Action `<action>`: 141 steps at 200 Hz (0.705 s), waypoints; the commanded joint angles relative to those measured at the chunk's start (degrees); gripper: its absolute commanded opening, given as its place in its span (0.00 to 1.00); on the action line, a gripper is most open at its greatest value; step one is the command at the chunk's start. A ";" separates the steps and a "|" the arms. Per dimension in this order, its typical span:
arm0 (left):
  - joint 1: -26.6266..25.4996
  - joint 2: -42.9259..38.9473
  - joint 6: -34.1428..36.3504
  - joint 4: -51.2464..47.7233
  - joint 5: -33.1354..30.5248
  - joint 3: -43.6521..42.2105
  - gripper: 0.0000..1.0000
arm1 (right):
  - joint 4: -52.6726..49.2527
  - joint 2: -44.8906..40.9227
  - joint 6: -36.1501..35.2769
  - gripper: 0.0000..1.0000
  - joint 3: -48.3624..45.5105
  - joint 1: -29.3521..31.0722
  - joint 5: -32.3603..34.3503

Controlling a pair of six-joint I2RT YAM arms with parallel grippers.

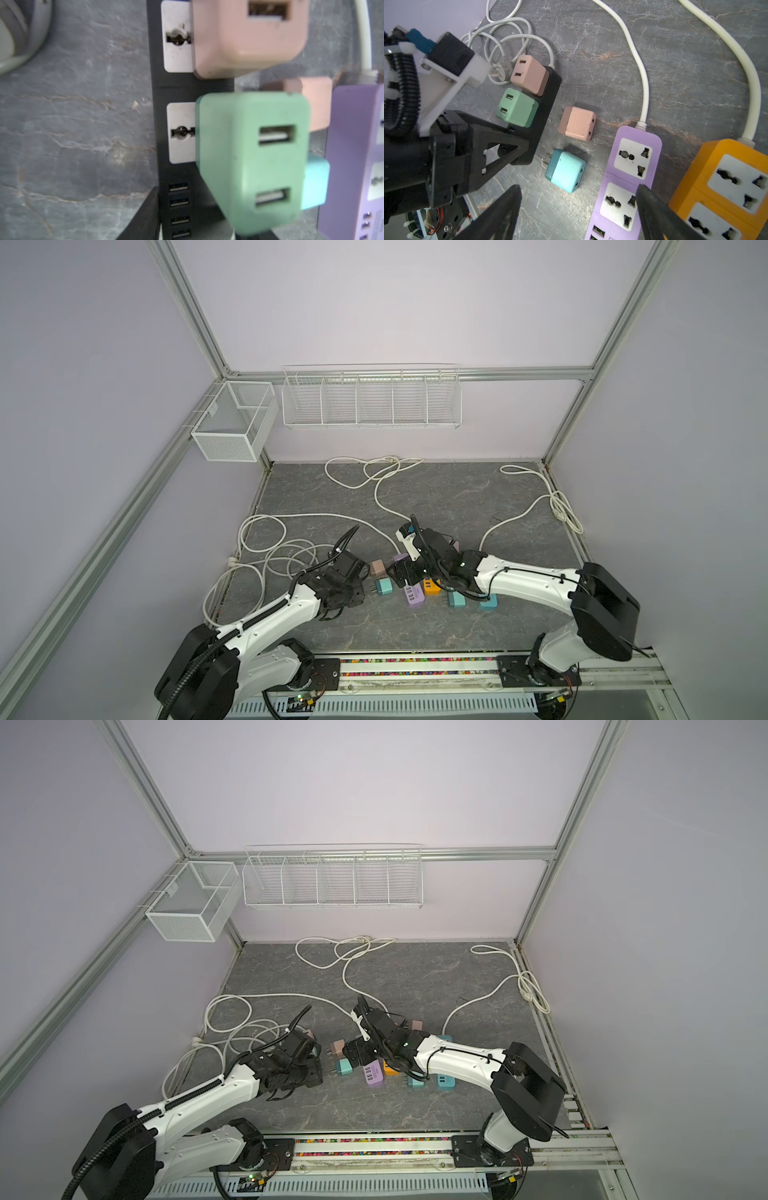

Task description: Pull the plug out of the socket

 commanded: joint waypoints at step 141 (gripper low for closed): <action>-6.09 -8.03 -2.95 -2.89 -4.42 1.58 0.64 | -8.04 -1.30 -0.40 0.89 5.46 2.01 4.24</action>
